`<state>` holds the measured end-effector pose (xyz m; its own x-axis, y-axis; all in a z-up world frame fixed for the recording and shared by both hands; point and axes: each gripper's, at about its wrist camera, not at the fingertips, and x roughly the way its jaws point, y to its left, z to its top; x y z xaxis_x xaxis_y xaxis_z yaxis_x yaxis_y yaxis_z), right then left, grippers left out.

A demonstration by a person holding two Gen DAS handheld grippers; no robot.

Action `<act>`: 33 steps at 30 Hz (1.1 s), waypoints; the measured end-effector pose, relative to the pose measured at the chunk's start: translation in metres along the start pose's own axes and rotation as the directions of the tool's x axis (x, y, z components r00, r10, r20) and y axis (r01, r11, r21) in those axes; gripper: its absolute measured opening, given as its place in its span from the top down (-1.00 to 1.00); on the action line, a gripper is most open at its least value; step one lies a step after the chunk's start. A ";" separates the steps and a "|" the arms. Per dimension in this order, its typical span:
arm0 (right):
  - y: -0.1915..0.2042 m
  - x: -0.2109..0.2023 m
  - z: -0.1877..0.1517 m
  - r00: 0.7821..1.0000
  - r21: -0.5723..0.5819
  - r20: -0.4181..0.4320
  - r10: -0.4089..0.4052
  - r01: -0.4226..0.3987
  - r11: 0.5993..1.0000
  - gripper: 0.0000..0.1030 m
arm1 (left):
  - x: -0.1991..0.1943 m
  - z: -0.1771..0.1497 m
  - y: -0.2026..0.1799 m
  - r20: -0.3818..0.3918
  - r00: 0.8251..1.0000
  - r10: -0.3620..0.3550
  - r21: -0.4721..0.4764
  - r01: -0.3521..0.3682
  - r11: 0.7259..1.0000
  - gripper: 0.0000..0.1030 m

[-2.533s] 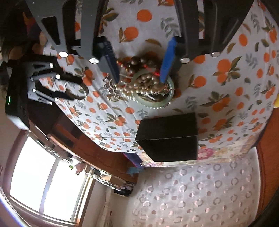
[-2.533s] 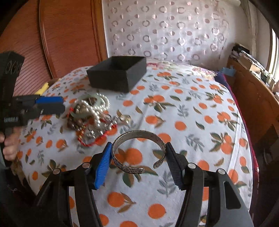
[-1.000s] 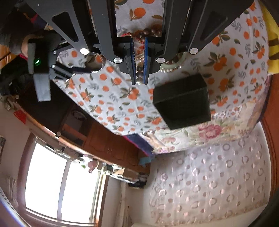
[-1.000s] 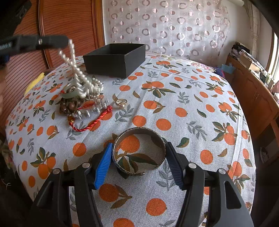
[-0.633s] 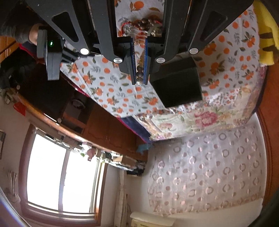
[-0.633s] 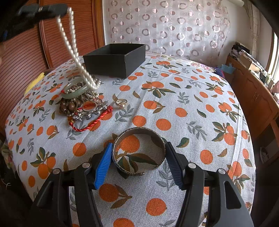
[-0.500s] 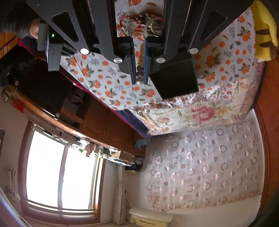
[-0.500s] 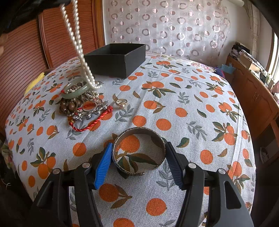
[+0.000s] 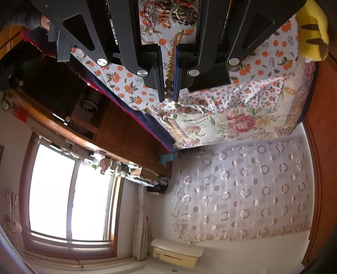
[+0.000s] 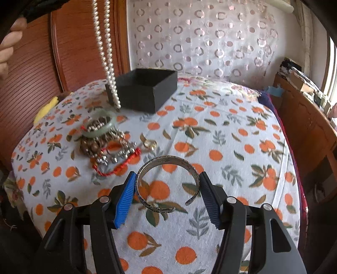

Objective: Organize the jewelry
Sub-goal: 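Carry the bangle into the black box and open the right tool while the left carries pearls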

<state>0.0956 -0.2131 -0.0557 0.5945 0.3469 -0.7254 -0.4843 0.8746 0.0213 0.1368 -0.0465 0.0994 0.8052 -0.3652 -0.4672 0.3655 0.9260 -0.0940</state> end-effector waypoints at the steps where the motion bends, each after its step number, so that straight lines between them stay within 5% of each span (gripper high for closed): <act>1: 0.001 -0.001 0.005 1.000 -0.007 0.009 0.006 -0.006 1.000 -0.22 | -0.001 0.003 0.000 0.007 1.000 0.001 0.000 -0.001 1.000 0.87; 22: 0.018 0.077 0.145 0.985 -0.164 0.101 0.143 -0.126 0.978 -0.22 | 0.021 0.058 0.056 0.045 0.997 0.066 0.004 -0.067 0.998 0.87; 33: 0.025 0.123 0.161 0.983 -0.185 0.066 0.173 -0.158 0.970 -0.24 | 0.048 0.053 0.085 0.016 0.999 0.048 -0.012 -0.047 0.999 0.87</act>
<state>0.2595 -0.0938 -0.0332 0.5430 0.5145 -0.6637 -0.6825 0.7308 0.0081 0.2318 0.0097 0.1159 0.8289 -0.3222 -0.4572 0.3215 0.9434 -0.0820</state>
